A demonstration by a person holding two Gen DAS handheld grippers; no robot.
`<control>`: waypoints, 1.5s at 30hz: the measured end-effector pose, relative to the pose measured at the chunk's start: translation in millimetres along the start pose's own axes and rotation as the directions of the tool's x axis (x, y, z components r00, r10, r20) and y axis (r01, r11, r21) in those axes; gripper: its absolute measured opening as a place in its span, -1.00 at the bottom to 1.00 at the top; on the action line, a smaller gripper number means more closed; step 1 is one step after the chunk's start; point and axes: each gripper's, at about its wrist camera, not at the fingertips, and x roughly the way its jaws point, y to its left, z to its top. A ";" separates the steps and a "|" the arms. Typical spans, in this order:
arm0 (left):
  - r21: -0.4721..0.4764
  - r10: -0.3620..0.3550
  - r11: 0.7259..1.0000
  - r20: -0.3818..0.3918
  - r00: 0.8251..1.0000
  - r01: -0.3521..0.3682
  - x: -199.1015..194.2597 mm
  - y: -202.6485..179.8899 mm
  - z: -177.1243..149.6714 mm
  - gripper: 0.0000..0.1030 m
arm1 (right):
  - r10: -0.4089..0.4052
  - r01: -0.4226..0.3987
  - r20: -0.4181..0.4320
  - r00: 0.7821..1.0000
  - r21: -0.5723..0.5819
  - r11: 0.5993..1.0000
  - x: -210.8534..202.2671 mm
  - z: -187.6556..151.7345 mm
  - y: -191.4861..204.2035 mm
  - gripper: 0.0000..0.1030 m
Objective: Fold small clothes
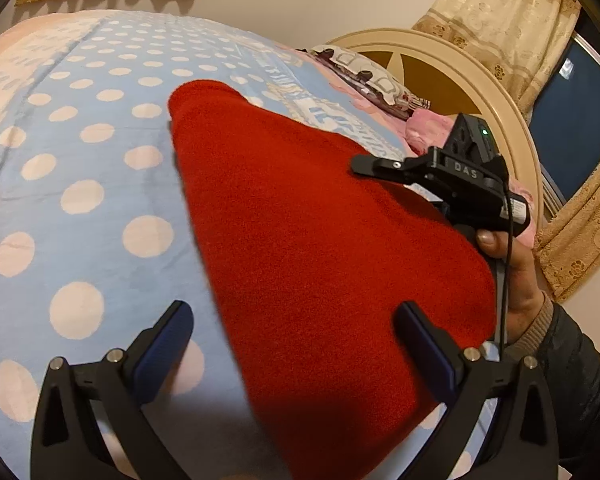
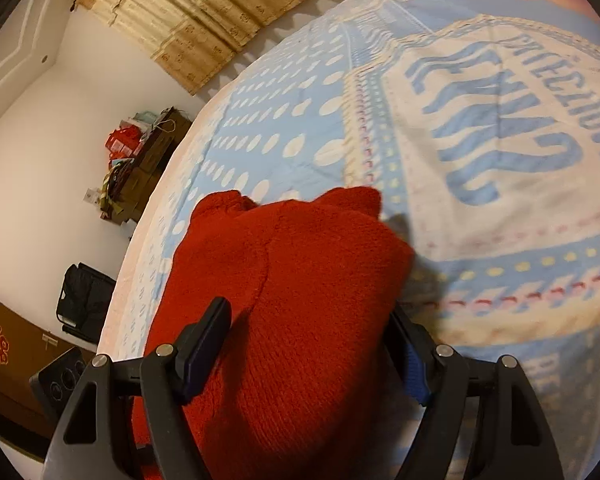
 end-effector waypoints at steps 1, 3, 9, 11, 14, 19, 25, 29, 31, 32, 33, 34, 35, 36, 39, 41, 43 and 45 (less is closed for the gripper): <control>-0.004 -0.008 1.000 0.000 1.000 0.008 0.4 0.2 0.5 0.98 | -0.006 0.006 -0.001 1.000 -0.010 1.000 2.8 1.0 0.9 0.28; -0.005 -0.037 0.999 -0.002 0.999 0.037 -0.1 1.0 0.6 0.71 | -0.006 0.006 -0.005 1.000 -0.004 1.000 6.9 0.1 0.7 -0.13; -0.004 -0.057 0.998 0.002 0.998 0.057 -9.3 0.4 4.3 -0.05 | 0.000 0.002 0.028 1.000 -0.062 0.998 -0.3 -4.0 19.6 -0.37; 0.004 -0.049 0.999 0.007 0.999 0.048 -16.6 -3.0 6.6 -0.11 | 0.016 -0.013 0.050 0.999 -0.064 0.998 -5.4 -4.2 27.3 -0.38; 0.025 -0.036 0.999 0.021 0.999 0.036 -30.3 -9.6 6.5 -0.13 | 0.030 -0.024 0.067 0.997 -0.087 0.996 -10.9 -4.8 43.1 -0.39; 0.050 0.039 0.998 0.021 0.999 -0.040 -49.5 -13.5 4.2 -0.13 | 0.058 -0.050 0.060 0.997 -0.127 0.991 -6.2 -11.6 73.6 -0.39; 0.061 0.137 0.988 0.047 0.990 -0.139 -83.7 -6.4 -4.7 -0.13 | 0.105 -0.098 0.035 0.994 -0.164 0.982 8.0 -22.4 108.3 -0.39; 0.069 0.217 0.973 0.069 0.974 -0.221 -106.3 -2.0 -10.3 -0.13 | 0.137 -0.132 0.010 0.991 -0.195 0.972 23.2 -27.9 140.2 -0.40; 0.060 0.239 0.968 0.082 0.968 -0.244 -116.5 2.1 -13.1 -0.13 | 0.150 -0.147 0.001 0.989 -0.206 0.967 29.3 -29.9 154.0 -0.40; 0.057 0.249 0.965 0.089 0.965 -0.254 -121.2 3.9 -14.8 -0.13 | 0.158 -0.155 -0.004 0.987 -0.211 0.965 33.4 -31.1 162.5 -0.40; 0.055 0.256 0.963 0.096 0.962 -0.262 -125.9 5.7 -16.5 -0.13 | 0.162 -0.160 -0.008 0.987 -0.215 0.963 36.3 -32.5 167.5 -0.40; 0.047 0.265 0.962 0.104 0.959 -0.270 -131.6 8.5 -18.6 -0.13 | 0.169 -0.168 -0.014 0.985 -0.220 0.961 40.3 -34.3 174.7 -0.40; 0.040 0.270 0.960 0.109 0.957 -0.275 -135.4 10.6 -20.3 -0.13 | 0.174 -0.174 -0.019 0.985 -0.223 0.959 43.2 -36.2 179.8 -0.40; 0.033 0.275 0.959 0.113 0.955 -0.280 -139.3 13.5 -22.2 -0.13 | 0.179 -0.180 -0.025 0.984 -0.227 0.957 46.9 -38.4 185.6 -0.40; 0.013 0.283 0.958 0.123 0.951 -0.287 -150.6 22.9 -26.6 -0.13 | 0.185 -0.190 -0.044 0.982 -0.247 0.950 56.3 -46.5 203.5 -0.40; -0.001 0.291 0.956 0.128 0.948 -0.293 -157.9 29.8 -30.1 -0.13 | 0.190 -0.198 -0.058 0.980 -0.259 0.945 62.9 -51.0 217.4 -0.40; -0.014 0.295 0.955 0.136 0.946 -0.296 -165.7 35.8 -33.4 -0.13 | 0.196 -0.207 -0.068 0.978 -0.268 0.941 67.4 -54.0 226.4 -0.40; -0.024 0.300 0.954 0.144 0.943 -0.299 -172.9 39.4 -37.3 -0.13 | 0.203 -0.216 -0.078 0.976 -0.273 0.937 72.5 -55.4 234.9 -0.40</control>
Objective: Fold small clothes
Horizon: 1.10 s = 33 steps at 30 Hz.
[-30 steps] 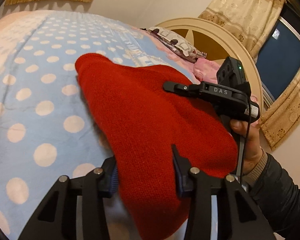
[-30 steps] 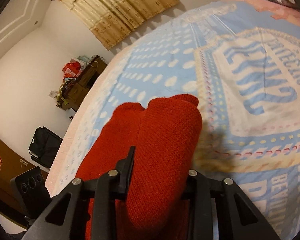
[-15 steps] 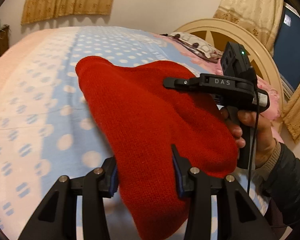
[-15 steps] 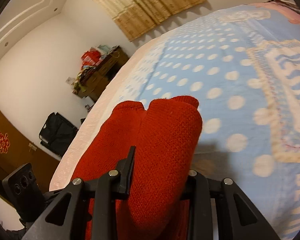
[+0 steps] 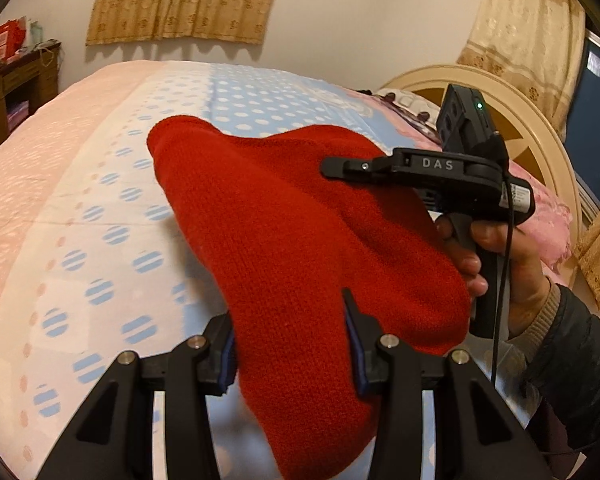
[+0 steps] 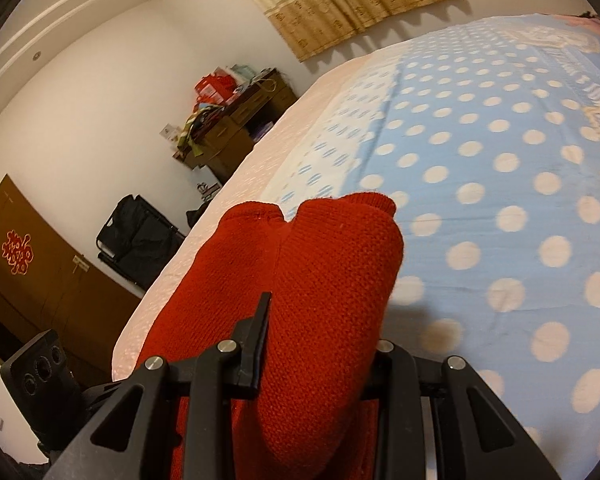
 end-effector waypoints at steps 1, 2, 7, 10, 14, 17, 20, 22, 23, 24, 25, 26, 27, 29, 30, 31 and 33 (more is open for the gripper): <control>-0.007 0.003 1.000 0.006 1.000 -0.003 -4.5 4.5 -2.1 -0.13 | 0.006 -0.006 -0.004 1.000 -0.005 1.000 4.1 0.2 5.6 -0.40; -0.014 0.008 1.000 0.013 1.000 -0.008 -8.4 8.2 -3.5 -0.13 | 0.008 -0.009 -0.007 1.000 -0.010 1.000 7.4 0.1 9.7 -0.40; -0.049 0.033 0.998 0.036 0.999 -0.031 -23.1 24.1 -10.5 -0.13 | 0.030 -0.032 -0.031 0.999 -0.036 0.999 28.7 0.2 35.0 -0.40; -0.069 0.046 0.997 0.045 0.998 -0.043 -30.7 33.8 -16.2 -0.13 | 0.047 -0.049 -0.046 0.998 -0.048 0.998 41.3 -0.8 47.0 -0.40; -0.092 0.065 0.994 0.051 0.997 -0.060 -37.9 44.3 -22.8 -0.13 | 0.064 -0.068 -0.063 0.996 -0.061 0.996 54.0 -3.4 61.7 -0.40; -0.109 0.077 0.992 0.057 0.995 -0.070 -43.5 49.8 -28.6 -0.13 | 0.074 -0.079 -0.077 0.994 -0.068 0.995 62.5 -6.3 70.1 -0.40; -0.123 0.092 0.989 0.067 0.993 -0.083 -49.4 55.1 -31.9 -0.13 | 0.085 -0.092 -0.089 0.992 -0.076 0.993 70.1 -7.0 76.4 -0.40; -0.134 0.102 0.987 0.075 0.992 -0.091 -52.8 57.7 -33.8 -0.13 | 0.096 -0.104 -0.098 0.991 -0.083 0.991 76.0 -7.9 83.8 -0.40; -0.141 0.107 0.985 0.077 0.991 -0.095 -54.3 59.3 -35.0 -0.13 | 0.100 -0.109 -0.102 0.990 -0.086 0.990 79.1 -7.8 86.6 -0.40; -0.145 0.111 0.984 0.079 0.991 -0.099 -55.2 60.0 -35.5 -0.13 | 0.103 -0.112 -0.105 0.989 -0.089 0.990 80.7 -8.3 88.2 -0.40; -0.150 0.117 0.983 0.081 0.990 -0.104 -56.4 61.3 -36.9 -0.13 | 0.105 -0.116 -0.109 0.988 -0.094 0.989 83.7 -9.0 91.8 -0.40; -0.153 0.121 0.982 0.082 0.989 -0.108 -57.3 62.8 -37.7 -0.13 | 0.108 -0.119 -0.112 0.988 -0.098 0.988 86.1 -9.4 94.3 -0.40; -0.156 0.125 0.981 0.082 0.989 -0.111 -58.0 64.3 -38.7 -0.13 | 0.111 -0.123 -0.116 0.987 -0.101 0.987 89.1 -9.7 96.6 -0.40; -0.169 0.134 0.978 0.083 0.988 -0.118 -60.0 67.5 -41.9 -0.13 | 0.118 -0.132 -0.126 0.985 -0.102 0.986 95.2 -10.5 101.3 -0.40; -0.174 0.137 0.977 0.084 0.987 -0.121 -60.9 68.9 -43.0 -0.13 | 0.121 -0.135 -0.132 0.984 -0.105 0.985 97.8 -10.9 103.7 -0.40; -0.181 0.141 0.976 0.085 0.986 -0.124 -61.9 70.6 -44.6 -0.13 | 0.124 -0.140 -0.138 0.983 -0.109 0.984 100.9 -11.5 106.8 -0.40; -0.193 0.148 0.973 0.085 0.985 -0.130 -63.2 73.4 -47.7 -0.13 | 0.129 -0.147 -0.147 0.981 -0.116 0.982 105.3 -12.6 112.1 -0.40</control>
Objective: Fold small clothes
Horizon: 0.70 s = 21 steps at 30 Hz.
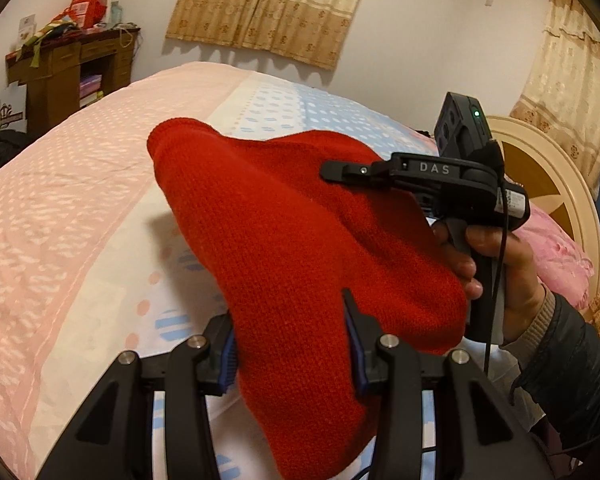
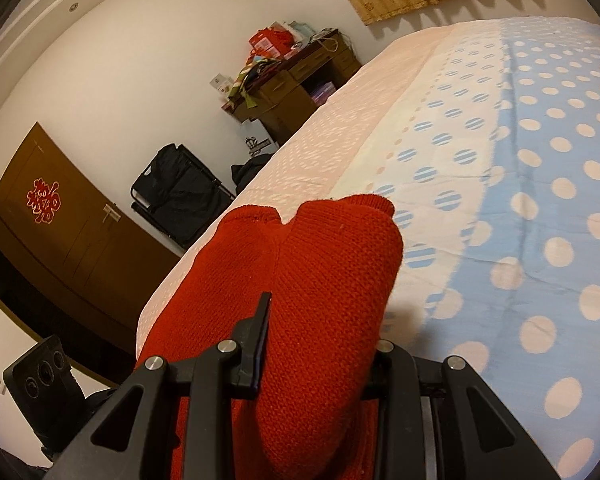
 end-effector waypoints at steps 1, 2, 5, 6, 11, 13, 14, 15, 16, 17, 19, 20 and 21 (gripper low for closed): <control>-0.004 0.004 1.000 -0.001 1.000 -0.004 -0.2 1.4 -1.2 -0.13 | 0.004 -0.004 -0.005 1.000 -0.005 1.000 3.2 0.3 3.2 -0.40; -0.010 0.008 1.000 -0.002 1.000 -0.008 -0.1 3.0 -2.4 -0.13 | 0.006 -0.006 -0.009 1.000 -0.009 1.000 6.4 0.6 6.3 -0.40; -0.020 0.020 1.000 -0.001 1.000 -0.020 -1.1 2.9 -4.8 -0.13 | 0.014 -0.015 -0.021 1.000 -0.015 1.000 13.5 2.4 10.1 -0.40; -0.022 0.022 1.000 0.001 1.000 -0.022 -1.5 4.4 -5.4 -0.13 | 0.018 -0.018 -0.025 1.000 -0.016 1.000 16.3 3.0 11.5 -0.40; -0.043 0.039 0.998 0.008 0.999 -0.038 -2.9 11.3 -7.6 -0.13 | 0.026 -0.028 -0.055 0.998 -0.019 0.999 32.9 4.0 17.2 -0.40; -0.052 0.046 0.998 0.007 0.999 -0.046 -3.0 16.1 -10.4 -0.13 | 0.025 -0.027 -0.070 0.997 -0.025 0.999 40.4 4.5 18.6 -0.40; -0.056 0.051 0.997 0.006 0.999 -0.051 -3.0 18.4 -11.9 -0.13 | 0.026 -0.028 -0.077 0.997 -0.028 0.999 44.3 5.0 19.0 -0.40; -0.058 0.056 0.997 0.005 0.998 -0.055 -2.6 19.4 -12.7 -0.13 | 0.028 -0.031 -0.086 0.996 -0.030 0.999 48.2 4.7 20.1 -0.40; -0.065 0.063 0.996 0.001 0.998 -0.063 -2.4 22.7 -15.3 -0.13 | 0.029 -0.033 -0.094 0.995 -0.034 0.999 52.8 4.4 22.0 -0.40; -0.071 0.065 0.995 -0.002 0.998 -0.065 -2.1 25.9 -17.3 -0.13 | 0.031 -0.035 -0.100 0.995 -0.037 0.999 56.6 3.9 23.3 -0.40; -0.084 0.070 0.994 -0.010 0.997 -0.071 -1.1 31.9 -21.3 -0.13 | 0.032 -0.037 -0.114 0.993 -0.043 0.998 65.6 2.2 26.5 -0.40; -0.093 0.073 0.993 -0.017 0.997 -0.074 0.2 35.8 -24.3 -0.13 | 0.034 -0.040 -0.123 0.992 -0.042 0.998 70.9 0.9 27.3 -0.40; -0.097 0.074 0.992 -0.023 0.997 -0.076 1.5 37.7 -26.9 -0.13 | 0.034 -0.039 -0.128 0.991 -0.041 0.998 74.3 0.2 27.2 -0.40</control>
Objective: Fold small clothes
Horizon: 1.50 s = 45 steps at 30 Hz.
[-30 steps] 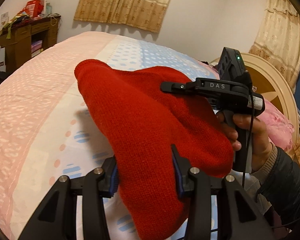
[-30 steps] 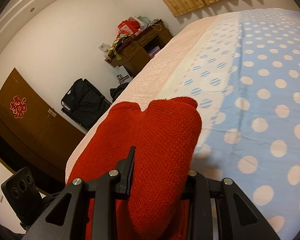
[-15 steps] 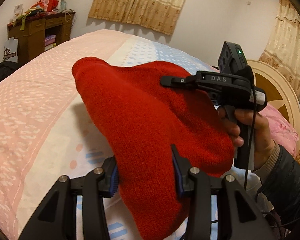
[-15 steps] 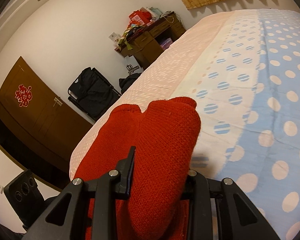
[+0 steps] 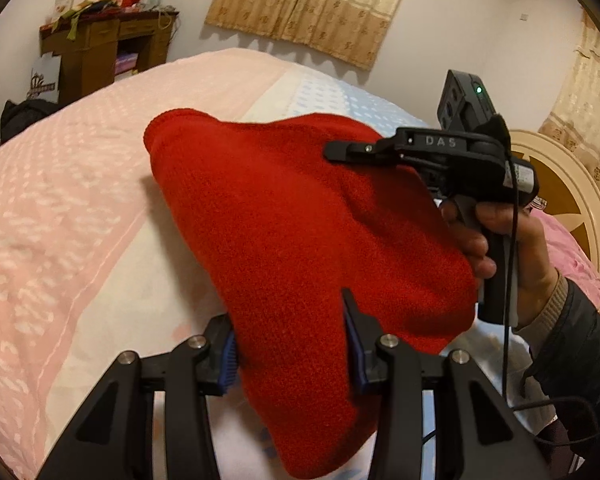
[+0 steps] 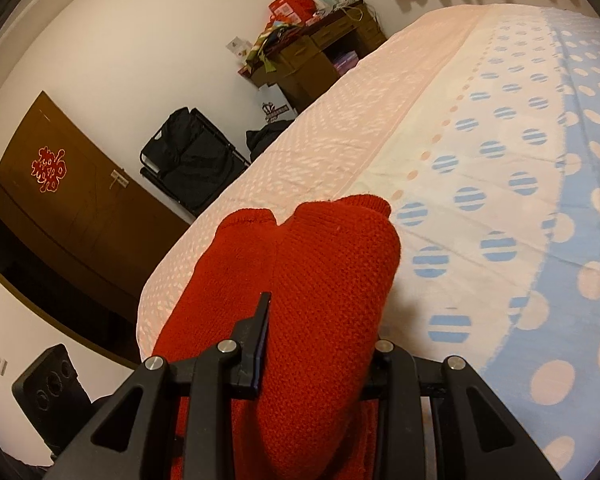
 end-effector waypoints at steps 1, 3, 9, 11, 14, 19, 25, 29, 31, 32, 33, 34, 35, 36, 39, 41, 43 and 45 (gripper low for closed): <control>-0.006 0.002 1.000 -0.005 1.000 -0.002 1.8 2.6 -2.1 -0.13 | -0.003 0.003 -0.007 1.000 0.000 1.000 5.2 -0.4 0.1 -0.40; -0.019 -0.005 1.000 -0.008 1.000 0.005 4.2 6.4 -3.5 -0.13 | -0.008 0.008 -0.017 1.000 0.005 1.000 13.3 -0.7 -1.4 -0.40; -0.017 -0.020 1.000 0.005 1.000 0.020 6.9 8.7 -10.7 -0.10 | -0.037 0.039 -0.046 0.998 0.030 0.999 26.6 -3.7 -14.6 -0.40; -0.020 -0.022 1.000 0.006 1.000 0.022 6.7 10.0 -10.7 -0.08 | -0.044 0.047 -0.059 0.997 0.040 0.998 29.1 -6.2 -19.0 -0.39; 0.000 -0.010 1.000 0.009 1.000 0.010 2.0 9.2 -16.7 -0.04 | -0.057 0.061 -0.065 0.996 0.057 0.997 29.1 -10.1 -25.0 -0.34; 0.021 0.018 1.000 0.015 1.000 -0.019 -7.6 5.2 -10.2 0.09 | -0.082 0.086 -0.050 0.995 0.073 0.994 18.1 -9.8 -28.0 -0.19; 0.058 0.055 0.996 0.155 0.986 -0.064 -40.4 2.8 9.1 0.41 | -0.115 0.111 0.049 0.992 0.079 0.991 -24.0 -11.2 -20.9 -0.16; 0.055 0.145 0.986 0.187 0.972 -0.158 -30.6 14.5 24.1 0.55 | -0.007 0.007 0.105 0.994 -0.005 1.000 -60.4 -28.6 18.6 -0.04; 0.038 0.220 0.973 0.152 0.964 -0.228 -15.4 26.6 26.0 0.55 | 0.066 -0.063 0.085 0.994 -0.044 0.997 -65.9 -43.3 34.6 0.07; 0.029 0.228 0.972 0.126 0.965 -0.234 -7.5 33.9 23.8 0.55 | 0.092 -0.088 0.066 0.994 -0.062 0.994 -65.0 -50.9 41.0 0.13; 0.021 0.235 0.971 0.100 0.967 -0.238 -0.8 39.2 20.4 0.55 | 0.101 -0.098 0.036 0.994 -0.080 0.992 -62.2 -59.8 46.4 0.14; 0.007 0.245 0.969 0.070 0.967 -0.246 8.0 44.6 15.2 0.55 | 0.072 -0.071 0.006 0.997 -0.090 0.993 -57.1 -70.4 48.3 0.14; -0.002 0.237 0.972 0.064 0.969 -0.237 10.6 47.6 11.4 0.55 | 0.045 -0.047 -0.019 0.999 -0.085 0.995 -52.1 -78.9 46.7 0.14; -0.007 0.227 0.974 0.067 0.972 -0.227 10.5 48.8 8.5 0.56 | 0.015 -0.019 -0.050 0.999 -0.070 0.997 -45.6 -87.8 40.9 0.14; -0.027 0.231 0.973 0.052 0.972 -0.230 9.8 51.2 8.2 0.64 | 0.026 -0.026 -0.018 0.999 -0.006 1.000 -42.2 -104.0 20.3 0.13; 0.006 0.260 0.965 0.034 0.965 -0.260 16.4 44.5 6.0 0.69 | 0.050 -0.050 0.002 0.999 0.023 0.998 -44.2 -108.4 15.2 0.13; 0.003 0.259 0.966 0.035 0.965 -0.260 13.5 42.7 5.1 0.70 | 0.018 -0.018 0.012 1.000 -0.018 1.000 -44.5 -111.2 20.1 0.13; -0.006 0.262 0.965 0.046 0.964 -0.262 8.2 43.2 3.2 0.71 | 0.000 0.001 0.028 1.000 -0.023 1.000 -48.6 -117.5 25.6 0.13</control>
